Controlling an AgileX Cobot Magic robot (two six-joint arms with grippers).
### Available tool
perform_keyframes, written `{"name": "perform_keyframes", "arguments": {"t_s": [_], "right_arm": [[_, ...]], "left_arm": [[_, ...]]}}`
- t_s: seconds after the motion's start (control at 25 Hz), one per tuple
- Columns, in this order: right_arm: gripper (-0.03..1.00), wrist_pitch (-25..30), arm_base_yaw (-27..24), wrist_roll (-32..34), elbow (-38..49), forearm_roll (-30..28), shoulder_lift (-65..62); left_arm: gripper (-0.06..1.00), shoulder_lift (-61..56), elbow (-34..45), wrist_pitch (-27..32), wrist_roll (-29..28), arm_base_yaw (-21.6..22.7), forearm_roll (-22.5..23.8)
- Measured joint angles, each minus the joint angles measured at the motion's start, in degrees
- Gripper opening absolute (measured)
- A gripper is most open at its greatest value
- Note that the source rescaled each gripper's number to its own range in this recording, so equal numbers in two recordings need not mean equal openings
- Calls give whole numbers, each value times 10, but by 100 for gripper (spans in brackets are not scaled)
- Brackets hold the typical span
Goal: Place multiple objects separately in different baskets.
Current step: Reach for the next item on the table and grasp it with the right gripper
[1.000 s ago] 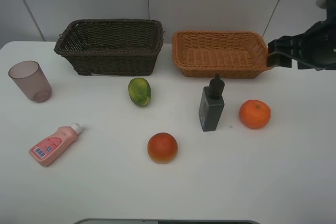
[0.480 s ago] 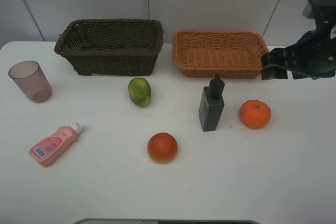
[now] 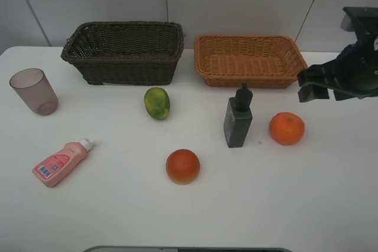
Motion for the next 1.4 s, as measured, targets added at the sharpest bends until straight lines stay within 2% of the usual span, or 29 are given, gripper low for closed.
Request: {"name": "perform_keyframes", "arguments": {"t_s": [0.4,1.08,1.16,1.28,1.4], "right_arm": [[53,43,3,0,0,0,49],[53,50,20,0,-12,21,84],[57,51,20,11,-17,21,84],[71,47,20,29,-19,21,84],[76,35,20,37,-20,21,84]], "left_arm": [[92,0,0,0,0,0,0],[92,0,0,-1,0,0,0],[92,0,0,-1,0,0,0],[92,0,0,-1,0,0,0],[92,0,0,-1,0,0,0]]}}
